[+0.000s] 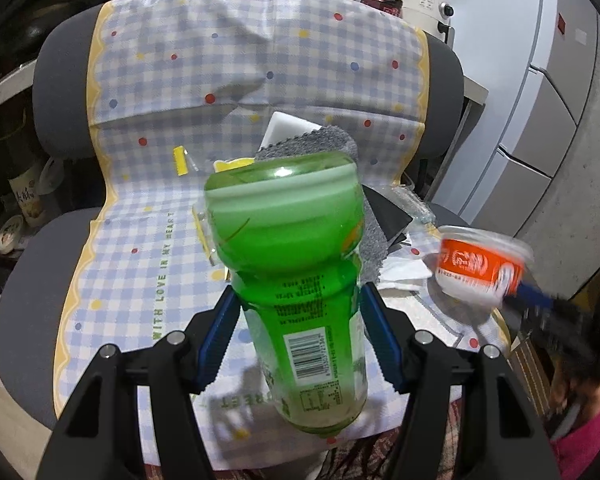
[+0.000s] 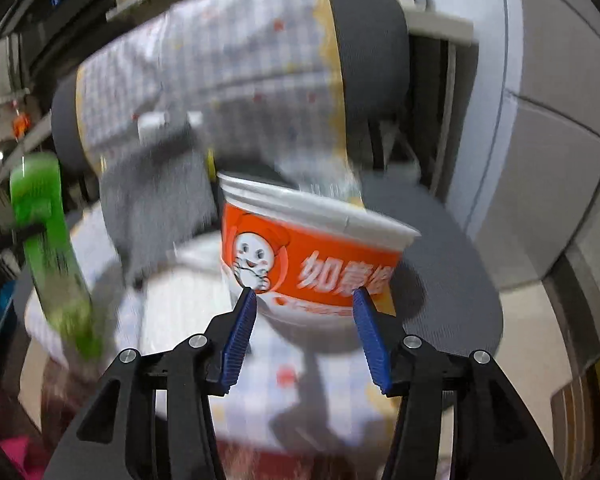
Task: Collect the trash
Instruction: 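Grasp the white-orange noodle cup with the right tool while the left tool holds the bottle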
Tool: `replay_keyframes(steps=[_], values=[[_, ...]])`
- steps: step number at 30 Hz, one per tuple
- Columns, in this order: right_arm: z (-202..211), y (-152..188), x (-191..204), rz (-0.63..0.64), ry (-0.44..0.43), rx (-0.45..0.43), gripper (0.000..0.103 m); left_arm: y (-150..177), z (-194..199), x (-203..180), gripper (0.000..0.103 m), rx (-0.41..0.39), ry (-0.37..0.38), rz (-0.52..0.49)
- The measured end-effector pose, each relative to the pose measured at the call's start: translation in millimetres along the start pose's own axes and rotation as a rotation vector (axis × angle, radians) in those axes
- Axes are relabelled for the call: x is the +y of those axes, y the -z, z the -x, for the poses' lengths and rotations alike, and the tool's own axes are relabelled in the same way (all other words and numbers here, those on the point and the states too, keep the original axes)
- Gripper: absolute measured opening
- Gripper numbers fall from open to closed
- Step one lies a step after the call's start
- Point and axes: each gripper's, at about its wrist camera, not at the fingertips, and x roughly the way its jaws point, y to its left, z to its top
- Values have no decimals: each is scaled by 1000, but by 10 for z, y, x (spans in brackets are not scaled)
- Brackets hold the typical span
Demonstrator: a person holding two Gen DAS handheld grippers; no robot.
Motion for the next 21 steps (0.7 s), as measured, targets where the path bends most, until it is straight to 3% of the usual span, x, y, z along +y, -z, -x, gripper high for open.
replay_keyframes(steps=[2, 5, 9, 11, 13, 21], values=[[58, 91, -27, 4, 6, 0, 54, -4, -19, -23, 60, 0, 1, -4], [234, 114, -86, -47, -50, -43, 66, -2, -13, -23, 60, -1, 6, 0], [375, 28, -179, -129, -55, -118, 67, 5, 19, -10, 60, -7, -4, 4], [319, -39, -240, -179, -8, -131, 59, -5, 61, -5, 60, -20, -14, 6], [216, -85, -296, -220, 17, -118, 42, -33, 105, -10, 60, -35, -15, 4], [-216, -98, -502, -334, 31, -16, 24, -122, 212, -141, 60, -78, -5, -18]])
